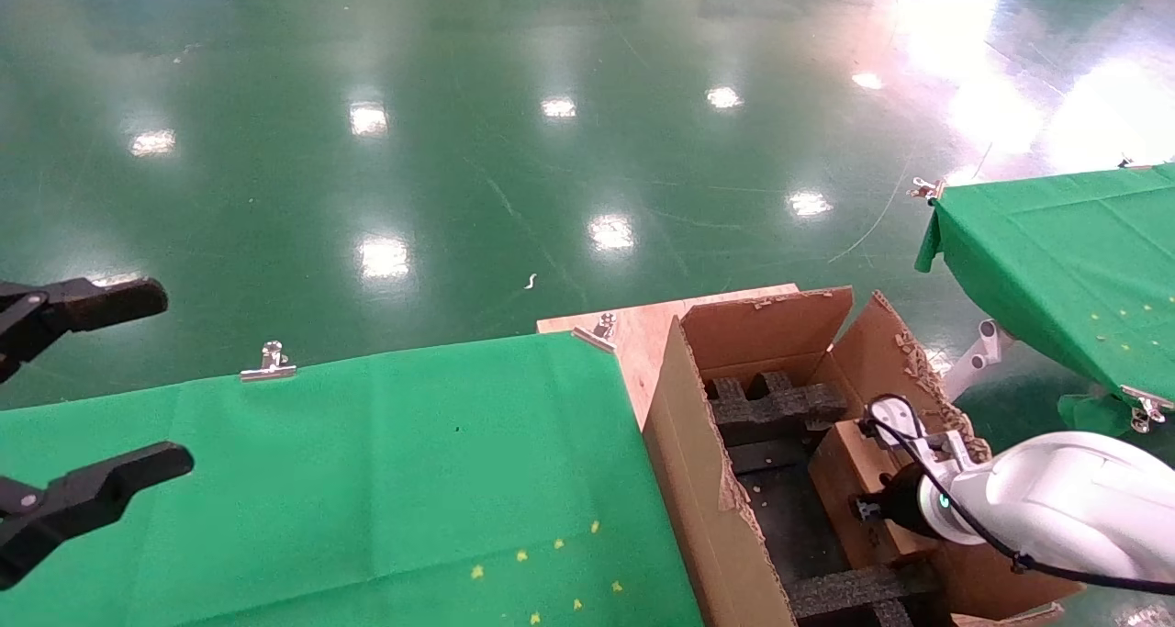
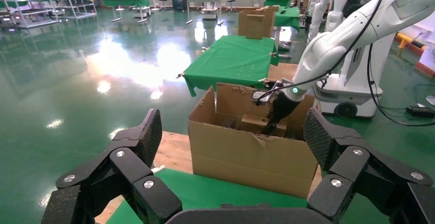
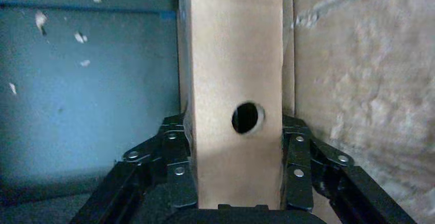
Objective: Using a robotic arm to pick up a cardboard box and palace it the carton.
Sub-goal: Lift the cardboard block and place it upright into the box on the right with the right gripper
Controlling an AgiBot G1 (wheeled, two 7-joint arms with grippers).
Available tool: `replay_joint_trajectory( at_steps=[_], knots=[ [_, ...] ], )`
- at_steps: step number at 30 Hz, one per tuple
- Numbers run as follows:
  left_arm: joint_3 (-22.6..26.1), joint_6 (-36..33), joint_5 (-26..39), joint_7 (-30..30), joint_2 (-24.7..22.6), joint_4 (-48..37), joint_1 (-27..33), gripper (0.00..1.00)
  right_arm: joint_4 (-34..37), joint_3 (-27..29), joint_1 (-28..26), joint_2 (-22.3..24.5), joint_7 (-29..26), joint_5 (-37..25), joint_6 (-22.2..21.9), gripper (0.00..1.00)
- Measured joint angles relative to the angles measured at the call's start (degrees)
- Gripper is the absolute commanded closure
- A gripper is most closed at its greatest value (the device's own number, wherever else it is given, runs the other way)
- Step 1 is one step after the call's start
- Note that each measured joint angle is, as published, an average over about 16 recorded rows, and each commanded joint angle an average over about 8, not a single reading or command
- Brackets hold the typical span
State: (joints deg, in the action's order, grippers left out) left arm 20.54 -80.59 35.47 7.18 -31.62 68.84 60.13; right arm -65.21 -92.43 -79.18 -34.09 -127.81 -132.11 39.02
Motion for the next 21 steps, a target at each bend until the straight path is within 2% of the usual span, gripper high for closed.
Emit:
replay_joint_trajectory(
  at_steps=[11, 21],
  knots=[
    [0.00, 0.00, 0.00, 0.00, 0.00, 0.00, 0.00, 0.00, -2.25, 1.66, -3.74, 1.02, 0.42, -1.25, -0.19, 0.00],
    [0.00, 0.00, 0.00, 0.00, 0.00, 0.00, 0.00, 0.00, -7.63, 4.86, -10.73, 2.28, 2.17, -1.33, -0.98, 0.00]
  ],
)
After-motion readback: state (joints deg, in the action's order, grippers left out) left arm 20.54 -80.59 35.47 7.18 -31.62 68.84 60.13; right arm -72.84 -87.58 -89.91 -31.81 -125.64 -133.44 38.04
